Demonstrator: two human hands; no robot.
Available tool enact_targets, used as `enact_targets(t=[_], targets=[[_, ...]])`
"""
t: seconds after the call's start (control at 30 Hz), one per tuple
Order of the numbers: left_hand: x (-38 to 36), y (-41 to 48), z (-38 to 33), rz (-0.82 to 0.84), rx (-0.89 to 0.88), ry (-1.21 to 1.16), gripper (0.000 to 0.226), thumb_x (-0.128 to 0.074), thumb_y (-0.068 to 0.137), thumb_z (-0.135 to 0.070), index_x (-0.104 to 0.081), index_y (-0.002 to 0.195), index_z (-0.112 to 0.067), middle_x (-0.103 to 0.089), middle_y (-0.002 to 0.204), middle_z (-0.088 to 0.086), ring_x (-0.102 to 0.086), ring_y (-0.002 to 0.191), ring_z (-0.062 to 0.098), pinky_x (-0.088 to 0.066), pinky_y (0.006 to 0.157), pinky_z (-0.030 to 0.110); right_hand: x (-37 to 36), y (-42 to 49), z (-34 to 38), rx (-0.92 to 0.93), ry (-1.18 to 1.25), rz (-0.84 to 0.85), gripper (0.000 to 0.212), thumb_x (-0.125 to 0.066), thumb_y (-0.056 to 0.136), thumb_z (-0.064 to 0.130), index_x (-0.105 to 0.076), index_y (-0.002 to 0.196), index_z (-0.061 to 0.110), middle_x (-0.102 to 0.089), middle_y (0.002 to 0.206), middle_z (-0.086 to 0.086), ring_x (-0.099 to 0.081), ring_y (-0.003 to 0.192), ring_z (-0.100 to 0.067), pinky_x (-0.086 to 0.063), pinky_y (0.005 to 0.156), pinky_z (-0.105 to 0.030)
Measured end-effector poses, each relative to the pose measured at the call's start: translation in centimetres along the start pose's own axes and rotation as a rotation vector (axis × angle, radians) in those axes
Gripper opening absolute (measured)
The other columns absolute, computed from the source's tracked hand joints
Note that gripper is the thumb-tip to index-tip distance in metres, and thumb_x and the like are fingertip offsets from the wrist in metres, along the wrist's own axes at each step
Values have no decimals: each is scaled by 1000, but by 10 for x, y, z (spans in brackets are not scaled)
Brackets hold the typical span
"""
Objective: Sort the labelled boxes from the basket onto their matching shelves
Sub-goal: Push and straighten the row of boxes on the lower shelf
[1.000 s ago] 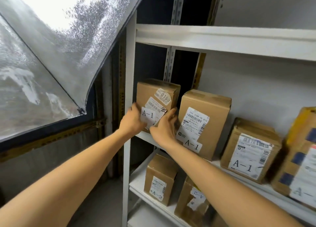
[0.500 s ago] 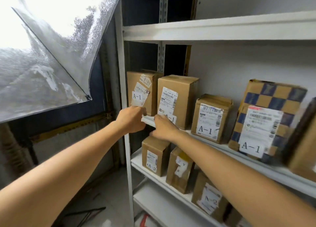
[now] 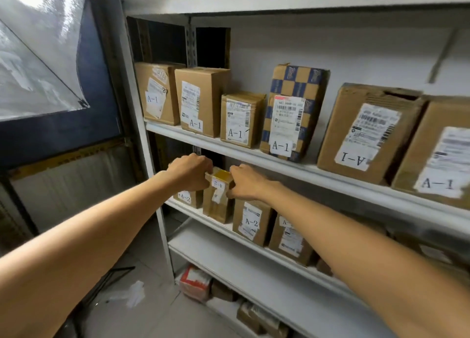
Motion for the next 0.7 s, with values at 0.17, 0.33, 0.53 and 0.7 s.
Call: enact_targets(t=[0.17, 0.33, 0.53, 0.7], targets=[[-2, -7, -61, 40, -136, -19, 38, -65, 85, -25, -58, 122, -25, -64, 109, 1, -60, 87, 16, -47, 61, 22, 3, -62, -49, -122, -12, 0, 54, -70, 85, 29, -47, 129, 9, -48, 126, -11, -51, 113, -28, -45, 79, -34], [-12, -24, -133, 68, -251, -84, 37, -68, 83, -20, -59, 119, -24, -61, 110, -1, -60, 92, 15, -52, 72, 26, 16, -138, -92, -262, 60, -31, 50, -68, 86, 25, -46, 126, 7, -47, 126, -12, -51, 109, -28, -37, 73, -31], [-22, -52, -239, 118, -452, -105, 35, -68, 84, -21, -60, 118, -25, -64, 114, 2, -62, 93, 19, -54, 75, 30, 25, -263, -137, -446, 30, -12, 46, -70, 82, 24, -48, 120, 8, -50, 115, -9, -53, 95, -21, -46, 70, -31], [-14, -89, -353, 117, -652, -140, 39, -68, 82, -25, -61, 120, -27, -65, 110, -2, -61, 93, 18, -48, 71, 28, 46, -369, -180, -612, 2, -68, 44, -70, 80, 29, -51, 115, 10, -53, 113, -8, -55, 97, -23, -49, 77, -36]])
Point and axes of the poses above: each hand's wrist, its own y-axis towards the middle knuckle, its own x-axis out of the back of the hand, z = x × y, the point moved 3 cm from there along y, towards the middle knuckle
